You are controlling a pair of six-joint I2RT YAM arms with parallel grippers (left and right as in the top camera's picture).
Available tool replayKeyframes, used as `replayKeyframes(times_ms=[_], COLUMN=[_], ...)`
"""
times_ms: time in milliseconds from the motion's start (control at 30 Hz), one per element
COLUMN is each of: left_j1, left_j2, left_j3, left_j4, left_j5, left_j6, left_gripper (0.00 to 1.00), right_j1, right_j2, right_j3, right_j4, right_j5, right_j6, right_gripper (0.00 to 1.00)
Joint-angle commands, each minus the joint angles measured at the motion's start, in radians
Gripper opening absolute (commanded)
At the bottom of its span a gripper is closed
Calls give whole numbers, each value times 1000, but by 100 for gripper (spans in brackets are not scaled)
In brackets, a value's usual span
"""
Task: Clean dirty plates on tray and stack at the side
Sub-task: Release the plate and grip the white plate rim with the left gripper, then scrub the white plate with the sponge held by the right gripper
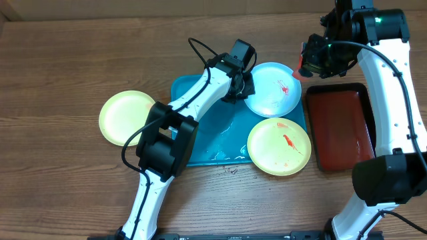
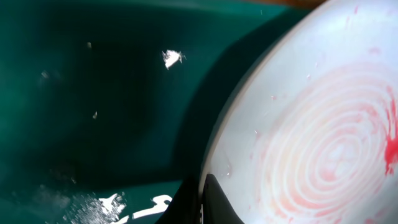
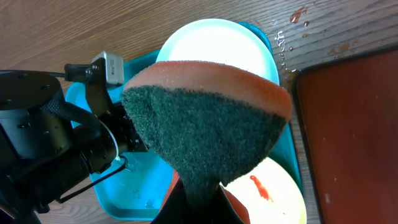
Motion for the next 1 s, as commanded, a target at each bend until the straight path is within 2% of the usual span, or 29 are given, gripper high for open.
replayKeyframes(times_ms=[0,67,200,400,500,567,700,833,967], left_j1=[56,85,153,240,258,259,259,263,267], left_j2=[33,33,17,0,0,0,0,0,0], left_j3=[5,19,82,218,213,196,140,37,-42], left_j4=[16,3,-121,-512,-621,-640,-587,-479,-400], left_j5=[-60,-68,-67,-43,-25,-32,-48,-51,-28], left_j6=[2,8,119,361,456,494,491,428,416], left_gripper=[4,4,4,4,4,4,4,4,4], right_j1=[0,0,11,75,131,175,259,338,379], right_j2=[-4,-2,0,35,75,110,174,239,279], right_j3=[11,10,10,10,-1,-4,-4,-26,-77], right_j4=[3,3,6,18,32,33,57,108,193], right_j5=[6,6,6,6,6,5,3,3,3], right_j6=[-15,-15,-14,-14,-14,-5,4,38,52], right_gripper=[4,4,4,4,4,4,4,4,4])
